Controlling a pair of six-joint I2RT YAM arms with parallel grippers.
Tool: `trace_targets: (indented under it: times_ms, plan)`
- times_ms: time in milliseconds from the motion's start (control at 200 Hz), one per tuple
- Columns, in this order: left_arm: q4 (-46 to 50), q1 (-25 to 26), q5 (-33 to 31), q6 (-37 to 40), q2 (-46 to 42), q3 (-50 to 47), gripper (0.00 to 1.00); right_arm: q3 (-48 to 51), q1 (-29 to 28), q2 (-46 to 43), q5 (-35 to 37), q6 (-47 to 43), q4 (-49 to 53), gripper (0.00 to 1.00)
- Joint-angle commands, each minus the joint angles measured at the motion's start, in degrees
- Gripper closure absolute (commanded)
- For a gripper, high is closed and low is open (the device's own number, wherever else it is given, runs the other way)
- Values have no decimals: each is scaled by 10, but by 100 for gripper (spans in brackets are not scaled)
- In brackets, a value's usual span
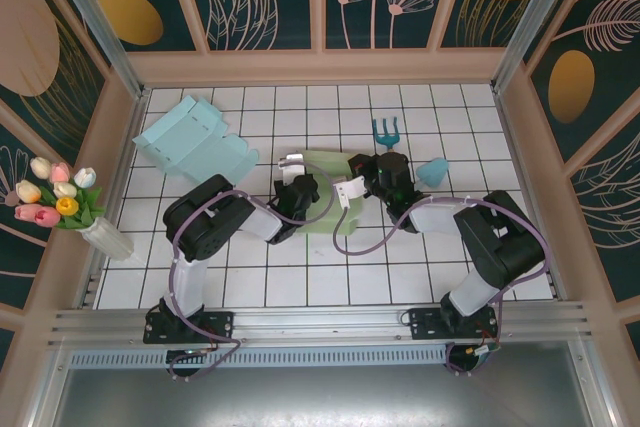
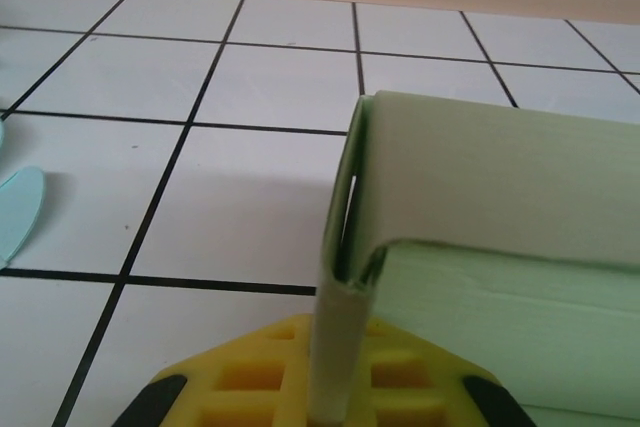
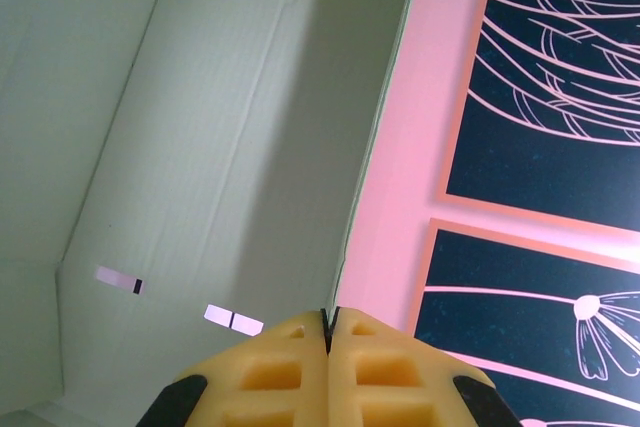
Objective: Fold the paper box
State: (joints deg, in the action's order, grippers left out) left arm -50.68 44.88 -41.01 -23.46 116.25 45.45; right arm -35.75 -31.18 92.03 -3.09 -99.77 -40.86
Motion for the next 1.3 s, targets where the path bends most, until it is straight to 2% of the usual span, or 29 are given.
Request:
trace_targets:
  times_ms: [0,115,195,240,335,591,726,971,1296]
  plan:
    - [14,-42,-19,25,-6,-40,83,5,23,-10,29,16,41,100]
    - [4,-42,11,27,-34,-54,73,1,22,-9,29,19,49,100]
    - [3,-43,29,22,-54,-64,71,-2,22,-7,30,20,52,100]
    - [-1,-43,41,19,-65,-70,64,-3,23,-6,31,20,54,100]
    - [-4,-42,64,12,-84,-80,57,-4,23,-5,30,22,58,100]
    - [-5,-42,114,1,-130,-100,47,-11,22,-1,30,25,69,100]
    - [7,-43,117,8,-134,-92,46,-11,21,-1,31,25,68,100]
    - [17,-42,92,28,-87,-57,47,-10,20,-4,26,24,71,100]
    - [-53,-42,199,63,-57,-59,47,-12,20,-4,15,24,83,100]
